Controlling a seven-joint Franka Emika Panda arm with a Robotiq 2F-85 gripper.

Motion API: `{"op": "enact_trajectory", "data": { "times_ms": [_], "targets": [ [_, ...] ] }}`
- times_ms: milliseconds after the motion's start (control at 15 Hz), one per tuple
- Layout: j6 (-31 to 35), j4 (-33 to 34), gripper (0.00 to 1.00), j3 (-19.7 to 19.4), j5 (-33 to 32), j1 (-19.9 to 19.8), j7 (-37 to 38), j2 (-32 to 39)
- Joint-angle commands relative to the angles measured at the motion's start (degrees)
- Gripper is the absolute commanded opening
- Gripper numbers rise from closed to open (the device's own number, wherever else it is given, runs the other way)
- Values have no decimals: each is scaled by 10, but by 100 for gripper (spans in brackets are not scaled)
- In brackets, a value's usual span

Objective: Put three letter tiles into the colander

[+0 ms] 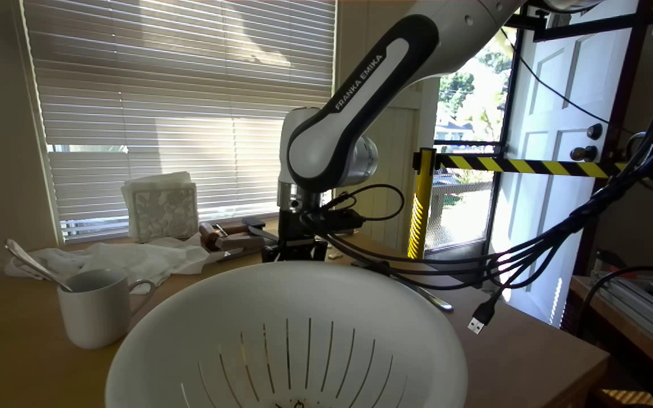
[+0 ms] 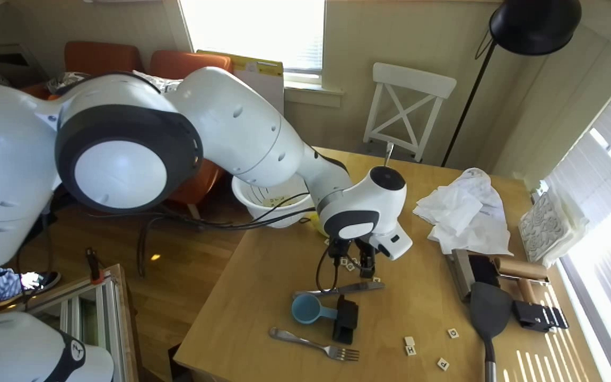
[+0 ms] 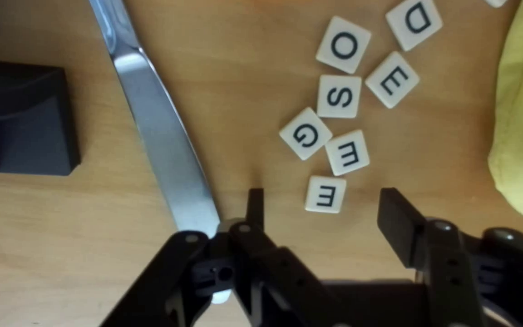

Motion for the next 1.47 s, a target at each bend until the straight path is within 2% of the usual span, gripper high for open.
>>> {"op": "enact_trajectory", "data": {
  "times_ms": [0, 267, 400, 467, 600, 733, 1000, 1067, 1200, 1400],
  "targets": [
    [-23, 28, 64, -7, -19, 5, 29, 20],
    [-34, 33, 55, -6, -21, 5, 29, 25],
    [-38, 37, 38, -6, -25, 5, 27, 25],
    [-41, 39, 34, -6, -28, 6, 25, 25],
    [-47, 43, 16, -3, -31, 5, 22, 25],
    [-52, 47, 6, -2, -34, 5, 20, 25],
    [-38, 40, 5, 6, -30, 4, 10, 12],
    [-12, 17, 5, 49, 14, -27, -28, -18],
    [57, -32, 5, 60, 27, -33, -47, -69],
    [113, -108, 5, 133, 92, -76, -112, -153]
  ]
}}
